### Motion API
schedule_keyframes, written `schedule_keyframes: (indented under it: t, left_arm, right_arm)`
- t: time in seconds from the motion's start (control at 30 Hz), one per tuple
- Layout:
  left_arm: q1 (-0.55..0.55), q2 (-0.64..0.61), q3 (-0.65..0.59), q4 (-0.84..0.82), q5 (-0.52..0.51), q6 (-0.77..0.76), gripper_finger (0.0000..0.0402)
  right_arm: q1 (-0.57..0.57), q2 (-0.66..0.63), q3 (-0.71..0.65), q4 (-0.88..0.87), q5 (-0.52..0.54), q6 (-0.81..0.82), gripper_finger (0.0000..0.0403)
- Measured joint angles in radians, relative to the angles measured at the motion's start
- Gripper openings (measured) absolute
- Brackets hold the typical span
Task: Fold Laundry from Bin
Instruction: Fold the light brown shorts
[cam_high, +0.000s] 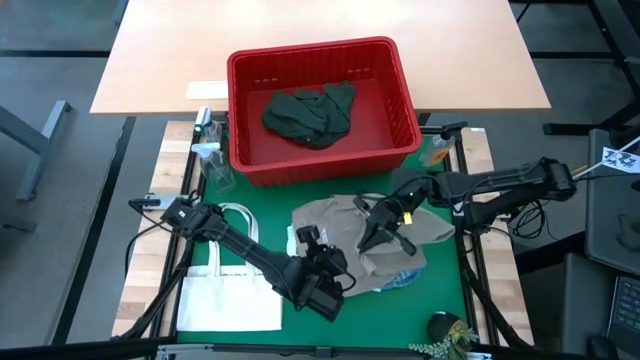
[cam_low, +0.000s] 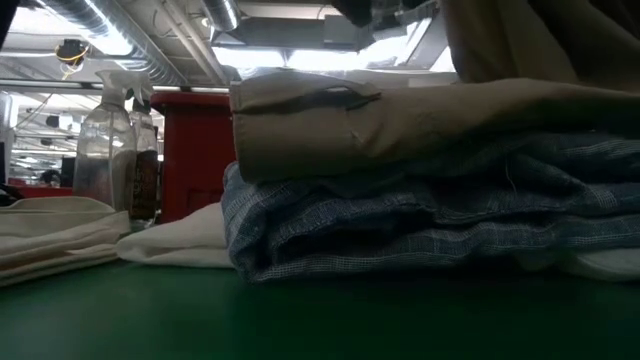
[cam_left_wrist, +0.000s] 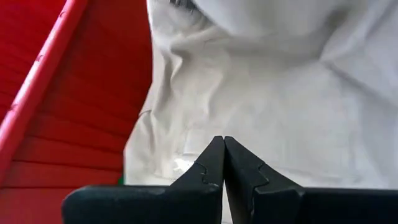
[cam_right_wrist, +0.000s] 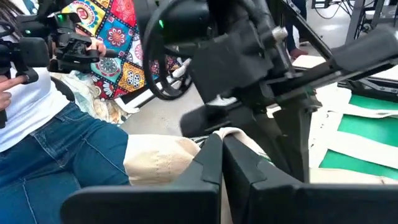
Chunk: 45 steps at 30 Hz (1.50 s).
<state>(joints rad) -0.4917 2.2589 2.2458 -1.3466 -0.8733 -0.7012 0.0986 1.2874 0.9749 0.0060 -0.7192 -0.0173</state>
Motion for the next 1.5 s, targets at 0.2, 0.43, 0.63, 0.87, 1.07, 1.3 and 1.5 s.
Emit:
schedule_keyframes:
  t: [0.2,0.43,0.63,0.87,1.07,1.3,1.5]
  left_arm:
    - [0.008,0.0,-0.004,0.114,-0.022,-0.007,0.0001]
    - [0.035,0.0,-0.004,0.269,0.023,-0.007,0.0054]
    - [0.043,0.0,-0.004,0.334,0.103,-0.005,0.0125]
    - [0.057,0.0,-0.004,0.405,0.142,-0.004,0.0172]
    - [0.068,0.0,-0.004,0.471,0.178,-0.004,0.0179]
    - [0.068,0.0,-0.005,0.516,0.225,-0.007,0.0179]
    - [0.076,0.0,-0.006,0.533,0.248,-0.023,0.018]
  right_arm:
    - [0.0,0.02,0.0,-0.007,0.001,0.0,0.0005]
    - [0.0,0.019,0.0,-0.042,-0.038,0.001,0.0005]
    - [0.0,0.011,0.0,-0.124,-0.044,-0.019,0.0005]
    - [-0.001,-0.004,0.0,-0.19,-0.009,-0.018,0.0005]
    - [-0.001,-0.009,0.0,-0.223,0.029,-0.019,0.0005]
    - [-0.001,-0.011,0.0,-0.297,0.029,-0.019,0.0005]
    - [0.0,-0.011,0.0,-0.323,0.029,-0.019,0.0005]
